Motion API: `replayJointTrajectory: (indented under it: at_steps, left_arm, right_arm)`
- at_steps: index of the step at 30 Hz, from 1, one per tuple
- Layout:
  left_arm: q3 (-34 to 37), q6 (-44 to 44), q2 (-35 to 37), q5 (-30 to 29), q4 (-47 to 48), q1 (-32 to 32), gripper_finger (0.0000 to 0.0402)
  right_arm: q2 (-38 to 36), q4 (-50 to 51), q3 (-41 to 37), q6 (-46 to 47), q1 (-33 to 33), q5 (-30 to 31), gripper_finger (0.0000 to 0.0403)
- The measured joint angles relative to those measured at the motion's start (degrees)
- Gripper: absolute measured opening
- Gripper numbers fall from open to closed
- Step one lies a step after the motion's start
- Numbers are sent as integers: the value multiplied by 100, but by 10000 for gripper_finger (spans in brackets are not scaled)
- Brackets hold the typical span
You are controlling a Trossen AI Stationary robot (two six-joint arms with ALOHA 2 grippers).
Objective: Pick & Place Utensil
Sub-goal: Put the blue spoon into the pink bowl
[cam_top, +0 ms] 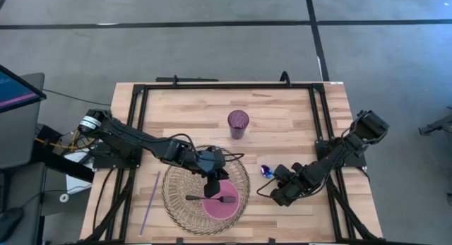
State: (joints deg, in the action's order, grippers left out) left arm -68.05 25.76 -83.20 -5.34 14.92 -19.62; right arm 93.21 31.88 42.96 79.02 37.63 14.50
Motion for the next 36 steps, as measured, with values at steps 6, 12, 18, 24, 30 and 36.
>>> replayJointTrajectory:
  at_steps: [6, 12, 18, 24, 30, 36]
  left_arm:
    - [0, 0, 0, 0, 0, 0, 53]
    - [0, 0, 0, 0, 0, 0, 53]
    - [0, 0, 0, 6, 1, 0, 53]
    - [0, -16, 0, 203, 67, -49, 53]
    - [42, -185, 0, 145, 47, -173, 53]
    - [42, -379, 96, -379, 102, -181, 34]
  right_arm:
    - [29, 248, 242, -15, 54, -49, 20]
    - [22, 474, 1010, -591, 37, -92, 5]
    - [20, 459, 1870, -1267, -24, -101, 9]
    - [22, 654, 2829, -1965, -57, -271, 4]
    - [13, 647, 3422, -2597, -230, -499, 5]
    - [173, 642, 3412, -2363, -528, -1139, 5]
